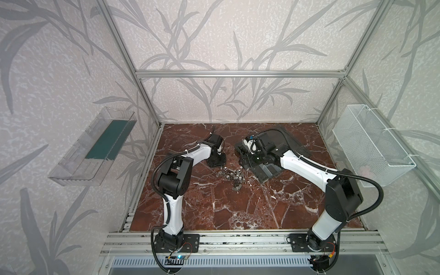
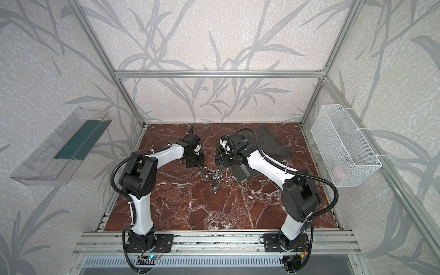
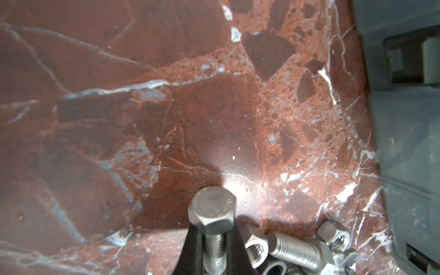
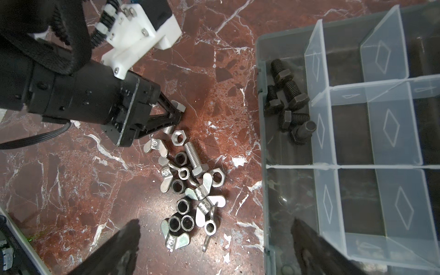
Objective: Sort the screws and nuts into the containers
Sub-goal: 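Carry the silver bolt over the box while the right gripper pushes the box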
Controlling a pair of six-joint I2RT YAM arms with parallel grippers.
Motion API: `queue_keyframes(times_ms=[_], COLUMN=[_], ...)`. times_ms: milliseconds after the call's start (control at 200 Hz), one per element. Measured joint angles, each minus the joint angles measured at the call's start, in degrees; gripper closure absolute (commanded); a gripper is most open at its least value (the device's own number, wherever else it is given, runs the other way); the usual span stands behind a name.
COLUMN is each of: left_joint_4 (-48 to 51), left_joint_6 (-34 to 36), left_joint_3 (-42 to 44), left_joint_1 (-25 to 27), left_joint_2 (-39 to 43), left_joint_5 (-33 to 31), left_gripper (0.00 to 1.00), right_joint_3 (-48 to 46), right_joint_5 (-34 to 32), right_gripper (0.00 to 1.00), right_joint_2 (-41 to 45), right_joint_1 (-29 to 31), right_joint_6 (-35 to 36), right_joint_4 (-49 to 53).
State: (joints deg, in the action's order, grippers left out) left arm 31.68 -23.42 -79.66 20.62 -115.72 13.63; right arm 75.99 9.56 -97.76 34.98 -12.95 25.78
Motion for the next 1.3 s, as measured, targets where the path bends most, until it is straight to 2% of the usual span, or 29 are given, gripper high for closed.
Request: queue_keyframes(times_ms=[295, 610, 970, 1300], left_joint_4=[1.03, 2.67, 2.29, 0.28], left_joint_6=[1.2, 1.2, -0.72, -2.75], left_joint_3=[0.42, -1.84, -11.15, -17.07], left_joint_1=[-0.02, 1.11, 11.67, 19.28], left_joint_2=[1.07, 6.99, 7.26, -0.59], left_joint_5=[-0.66, 0.37, 3.08, 5.09], left_gripper=[0.95, 0.96, 0.95, 0.95], right_joint_3=[-0.33, -0.37, -5.29, -9.66], right_joint_5=[0.55, -0.44, -2.99, -4.66], right_gripper=[0.02, 0.02, 0.02, 0.01], right_joint_2=[2.03, 7.72, 16.65, 24.83], right_joint_1=[-2.16, -5.07, -9.7, -13.88], right_joint_6=[-0.74, -0.7, -0.74, -1.18], right_joint_4=[0.0, 0.5, 1.99, 2.99])
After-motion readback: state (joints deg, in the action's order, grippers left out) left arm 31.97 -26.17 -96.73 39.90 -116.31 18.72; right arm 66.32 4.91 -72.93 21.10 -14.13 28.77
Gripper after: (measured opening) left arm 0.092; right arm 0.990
